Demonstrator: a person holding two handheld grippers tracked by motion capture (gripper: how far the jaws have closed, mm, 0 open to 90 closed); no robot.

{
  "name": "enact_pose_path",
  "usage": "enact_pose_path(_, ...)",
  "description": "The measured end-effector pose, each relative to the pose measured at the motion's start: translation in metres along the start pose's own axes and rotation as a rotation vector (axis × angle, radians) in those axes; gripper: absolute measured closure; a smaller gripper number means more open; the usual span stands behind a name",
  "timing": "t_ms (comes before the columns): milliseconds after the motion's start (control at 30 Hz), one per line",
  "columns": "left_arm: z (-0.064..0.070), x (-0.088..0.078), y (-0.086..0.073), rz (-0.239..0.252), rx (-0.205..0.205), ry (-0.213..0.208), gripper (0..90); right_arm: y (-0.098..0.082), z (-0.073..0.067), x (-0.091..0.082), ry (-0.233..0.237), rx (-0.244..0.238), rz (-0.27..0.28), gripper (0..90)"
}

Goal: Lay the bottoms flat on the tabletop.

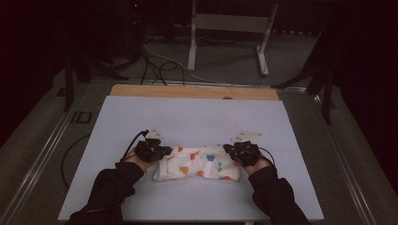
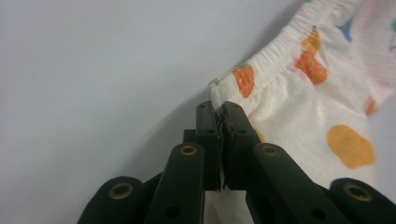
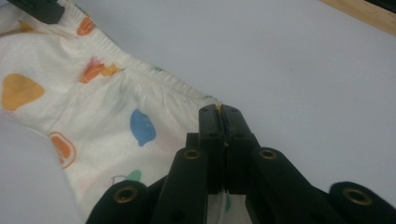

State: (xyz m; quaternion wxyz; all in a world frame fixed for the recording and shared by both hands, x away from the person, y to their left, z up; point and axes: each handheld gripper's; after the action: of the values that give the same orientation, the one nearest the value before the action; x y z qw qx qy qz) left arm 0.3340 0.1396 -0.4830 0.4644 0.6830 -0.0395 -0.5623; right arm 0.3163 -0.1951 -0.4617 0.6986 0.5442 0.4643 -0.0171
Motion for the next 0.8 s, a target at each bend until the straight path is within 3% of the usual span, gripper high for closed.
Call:
enact_pose_path(200,0.015,-0.004,-0.01,-0.01,0.01,-0.046,87.1,-0.019,-0.016,-0.018,0.032,-0.018,-0.007,88.3)
enact_pose_path(300,0.021,-0.004,-0.016,-0.02,0.014,-0.07,87.0,-0.032,-0.021,-0.02,0.049,-0.022,-0.04,88.2)
enact_pose_path(567,0.034,-0.003,-0.026,-0.045,0.029,-0.097,87.0,-0.059,-0.025,-0.016,0.07,-0.001,-0.115,88.0)
enact_pose_path(733,0.036,-0.003,-0.027,-0.05,0.033,-0.103,87.0,-0.069,-0.027,-0.009,0.088,-0.012,-0.172,87.8)
enact_pose_path(800,0.035,-0.003,-0.027,-0.047,0.034,-0.103,87.0,-0.07,-0.029,-0.007,0.085,-0.025,-0.171,87.8)
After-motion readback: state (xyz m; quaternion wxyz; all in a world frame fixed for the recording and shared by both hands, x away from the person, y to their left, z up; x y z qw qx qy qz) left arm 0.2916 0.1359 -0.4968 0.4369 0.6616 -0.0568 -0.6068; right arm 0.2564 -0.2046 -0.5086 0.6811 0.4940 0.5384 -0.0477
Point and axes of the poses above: each handheld gripper's, and its own axes: x roughly forward along the jaws, y roughly out of its top, z roughly to its right, and after that the axes turned 6 degrees about x, right-handed
